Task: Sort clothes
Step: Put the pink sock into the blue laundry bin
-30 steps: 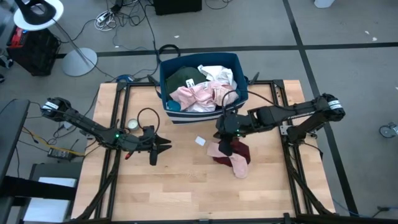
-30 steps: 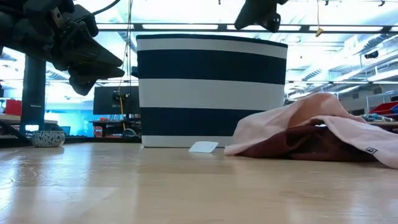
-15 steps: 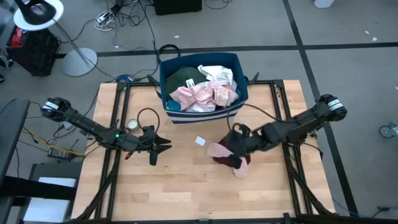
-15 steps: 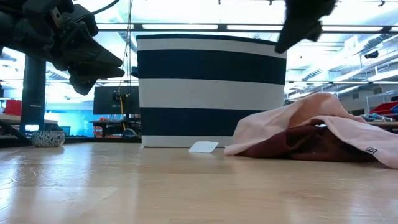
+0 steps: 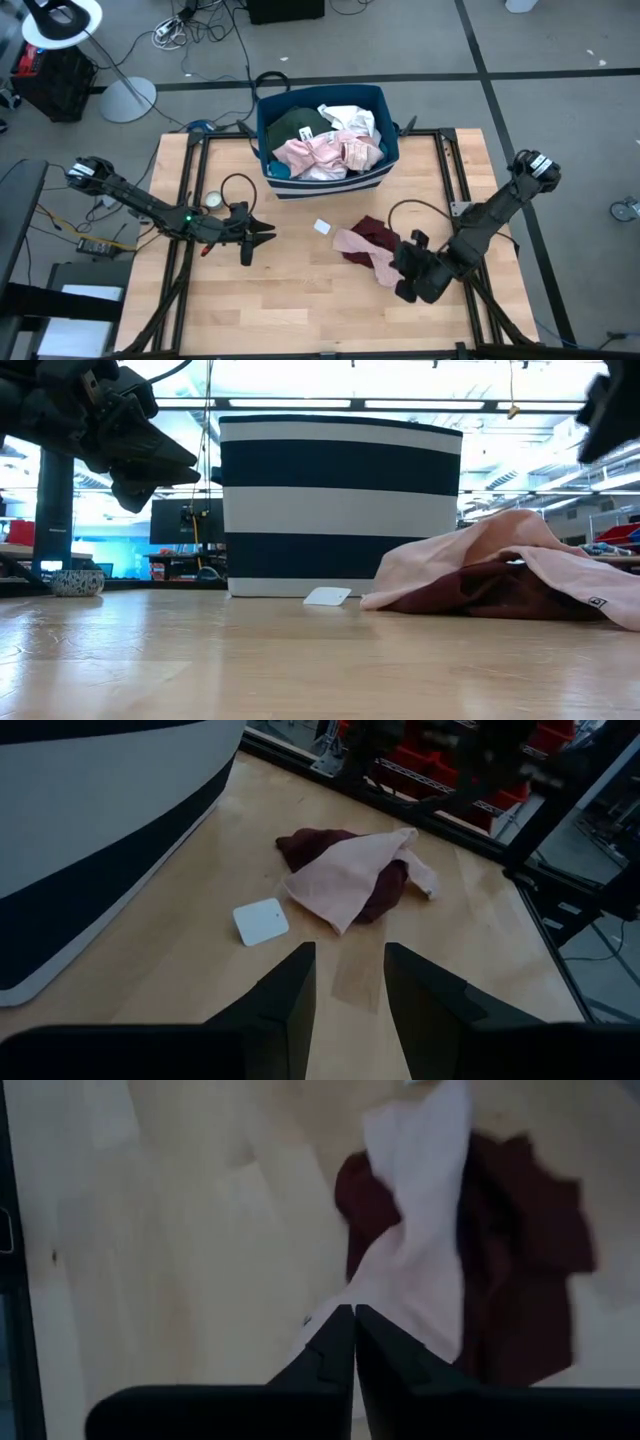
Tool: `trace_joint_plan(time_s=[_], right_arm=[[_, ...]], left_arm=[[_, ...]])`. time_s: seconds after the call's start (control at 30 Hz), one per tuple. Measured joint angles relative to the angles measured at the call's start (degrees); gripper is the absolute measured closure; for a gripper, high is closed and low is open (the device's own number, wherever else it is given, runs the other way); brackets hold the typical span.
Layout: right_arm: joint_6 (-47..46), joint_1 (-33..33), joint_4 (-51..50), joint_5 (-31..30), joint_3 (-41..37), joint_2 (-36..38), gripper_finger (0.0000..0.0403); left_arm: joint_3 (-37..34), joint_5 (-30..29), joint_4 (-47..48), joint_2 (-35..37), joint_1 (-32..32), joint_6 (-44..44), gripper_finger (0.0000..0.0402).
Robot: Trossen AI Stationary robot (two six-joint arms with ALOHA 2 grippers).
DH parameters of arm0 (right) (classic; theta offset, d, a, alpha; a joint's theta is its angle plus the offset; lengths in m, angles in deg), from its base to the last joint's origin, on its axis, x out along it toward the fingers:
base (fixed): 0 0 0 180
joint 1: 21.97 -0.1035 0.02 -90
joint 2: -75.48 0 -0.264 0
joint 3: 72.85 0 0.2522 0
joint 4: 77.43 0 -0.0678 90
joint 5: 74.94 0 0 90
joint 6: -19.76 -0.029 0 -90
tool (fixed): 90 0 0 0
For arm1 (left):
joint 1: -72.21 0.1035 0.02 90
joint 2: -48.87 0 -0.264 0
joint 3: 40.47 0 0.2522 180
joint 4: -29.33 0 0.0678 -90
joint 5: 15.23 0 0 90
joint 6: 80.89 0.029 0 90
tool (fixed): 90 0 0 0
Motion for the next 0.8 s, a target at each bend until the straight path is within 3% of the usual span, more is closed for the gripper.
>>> trace_joint_plan(time_s=[0.3, 0.5, 0.67, 0.8], right_arm=[[-0.9, -1.3, 12.9, -0.9, -10.9, 0.0, 0.0303], [1.9, 0.8, 22.5, -5.3, -16.0, 0.0, 0.0248], [9.5, 4.7, 27.3, -5.9, -16.5, 0.0, 0.0236], [13.3, 9.3, 27.0, -4.7, -16.5, 0.0, 0.0253]], left_arm=[[0.0, 0.0, -0.3, 0.0, 0.0, -0.1, 0.0275], [0.0, 0.0, -0.2, 0.0, 0.0, -0.1, 0.0275], [0.0, 0.0, 0.0, 0.0, 0.0, -0.1, 0.0275], [0.0, 0.0, 0.0, 0.0, 0.0, 0.0, 0.0275]])
